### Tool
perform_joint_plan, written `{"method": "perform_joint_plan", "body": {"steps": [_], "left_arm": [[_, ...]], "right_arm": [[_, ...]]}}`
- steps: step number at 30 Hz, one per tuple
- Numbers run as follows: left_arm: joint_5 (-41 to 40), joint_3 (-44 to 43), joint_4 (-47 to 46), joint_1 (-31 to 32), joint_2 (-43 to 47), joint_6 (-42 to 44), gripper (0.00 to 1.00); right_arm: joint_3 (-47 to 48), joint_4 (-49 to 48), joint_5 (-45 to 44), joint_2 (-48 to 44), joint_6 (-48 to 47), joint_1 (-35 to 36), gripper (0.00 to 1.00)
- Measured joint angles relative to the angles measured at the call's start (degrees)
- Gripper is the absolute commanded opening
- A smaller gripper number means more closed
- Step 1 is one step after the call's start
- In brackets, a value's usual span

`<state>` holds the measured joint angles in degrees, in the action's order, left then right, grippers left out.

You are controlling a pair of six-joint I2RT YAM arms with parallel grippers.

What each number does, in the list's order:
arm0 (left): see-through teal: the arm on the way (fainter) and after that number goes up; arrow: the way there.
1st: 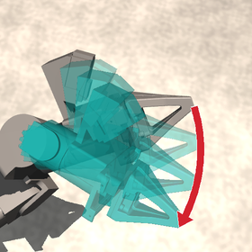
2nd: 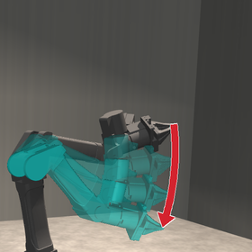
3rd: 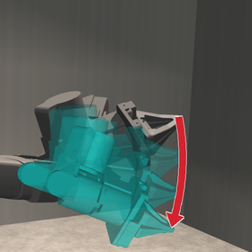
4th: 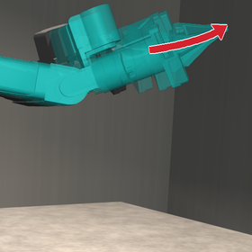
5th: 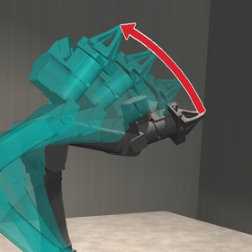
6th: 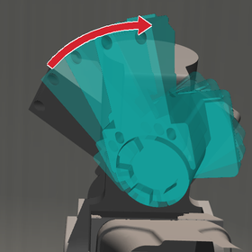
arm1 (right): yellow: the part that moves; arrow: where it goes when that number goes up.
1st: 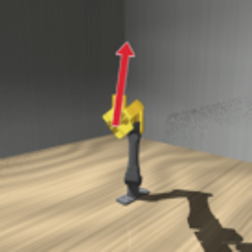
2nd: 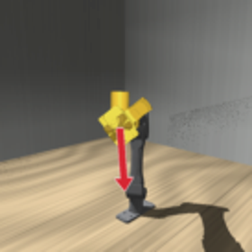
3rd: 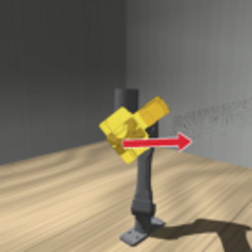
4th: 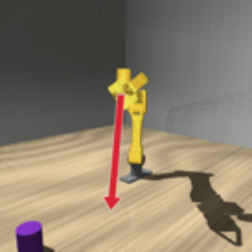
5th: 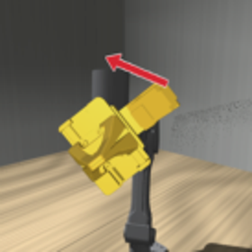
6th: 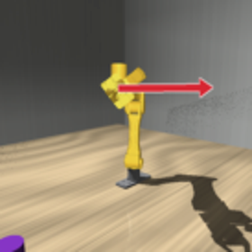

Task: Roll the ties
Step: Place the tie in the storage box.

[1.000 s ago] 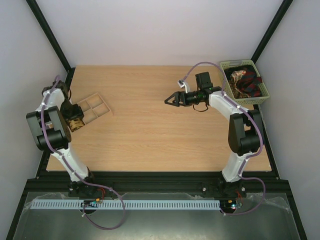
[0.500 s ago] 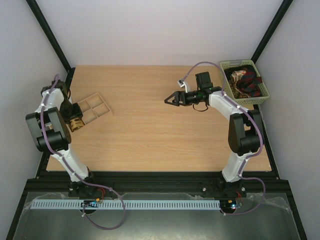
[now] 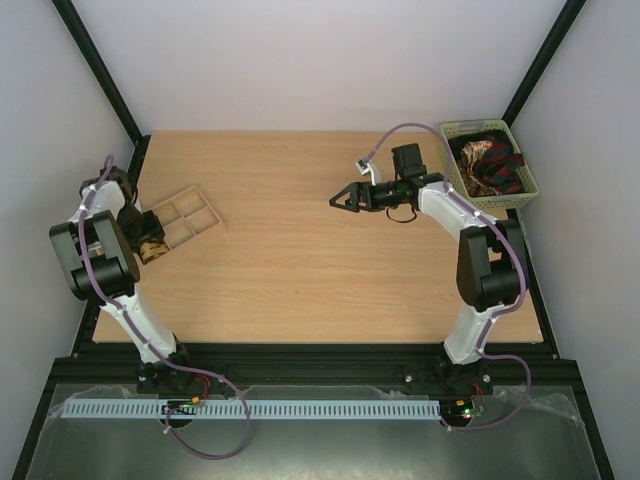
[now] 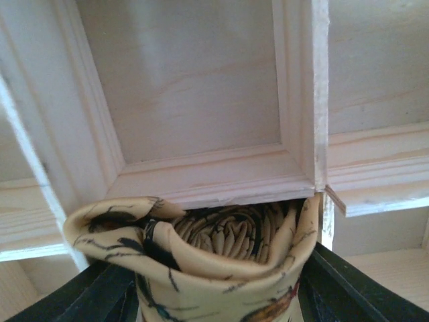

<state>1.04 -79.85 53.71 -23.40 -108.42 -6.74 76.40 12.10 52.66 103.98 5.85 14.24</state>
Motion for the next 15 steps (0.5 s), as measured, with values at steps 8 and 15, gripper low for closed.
{"method": "perform_joint_plan", "body": {"steps": [8, 15], "left_arm": [[0.87, 1.68, -1.33, -0.09, 0.39, -0.15, 0.76], [1.92, 0.61, -0.48, -0.07, 1.57, -0.5, 0.99]], "right_arm": [[0.02, 0.0, 0.02, 0.02, 0.2, 0.0, 0.99], [0.79, -0.02, 0.02, 0.63, 0.17, 0.0, 0.99]]}}
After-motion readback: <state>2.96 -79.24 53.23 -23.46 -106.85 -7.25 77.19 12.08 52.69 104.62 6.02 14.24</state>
